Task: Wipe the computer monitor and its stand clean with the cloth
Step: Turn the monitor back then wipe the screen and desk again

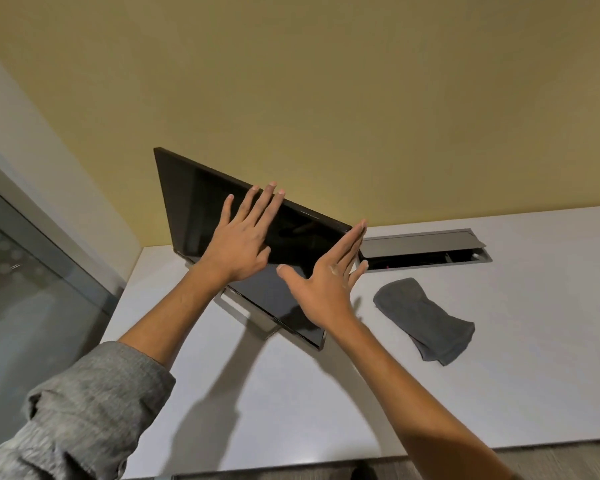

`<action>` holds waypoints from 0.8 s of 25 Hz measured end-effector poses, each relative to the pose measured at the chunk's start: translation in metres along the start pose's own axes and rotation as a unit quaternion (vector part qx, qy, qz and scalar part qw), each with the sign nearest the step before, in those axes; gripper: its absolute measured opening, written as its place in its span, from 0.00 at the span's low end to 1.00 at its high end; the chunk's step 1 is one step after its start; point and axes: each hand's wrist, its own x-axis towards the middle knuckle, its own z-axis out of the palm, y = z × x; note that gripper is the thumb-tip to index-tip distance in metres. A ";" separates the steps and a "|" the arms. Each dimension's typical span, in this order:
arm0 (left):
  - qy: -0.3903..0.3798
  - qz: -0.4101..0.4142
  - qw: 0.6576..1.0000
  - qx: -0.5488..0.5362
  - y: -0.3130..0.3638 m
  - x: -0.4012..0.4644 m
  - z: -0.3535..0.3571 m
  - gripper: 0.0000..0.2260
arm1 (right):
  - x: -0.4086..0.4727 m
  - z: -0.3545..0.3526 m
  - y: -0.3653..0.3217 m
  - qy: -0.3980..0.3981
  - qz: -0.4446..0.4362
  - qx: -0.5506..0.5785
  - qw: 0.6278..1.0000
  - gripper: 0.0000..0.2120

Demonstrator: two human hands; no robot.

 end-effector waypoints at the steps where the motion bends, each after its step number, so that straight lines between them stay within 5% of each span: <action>1: 0.000 -0.007 1.000 0.007 -0.001 0.005 0.002 0.46 | 0.008 -0.005 0.005 -0.007 -0.002 -0.004 1.000 0.64; 20: -0.020 -0.116 0.993 0.012 0.011 0.078 0.013 0.47 | 0.149 -0.062 0.049 -0.145 -0.007 -0.090 0.985 0.62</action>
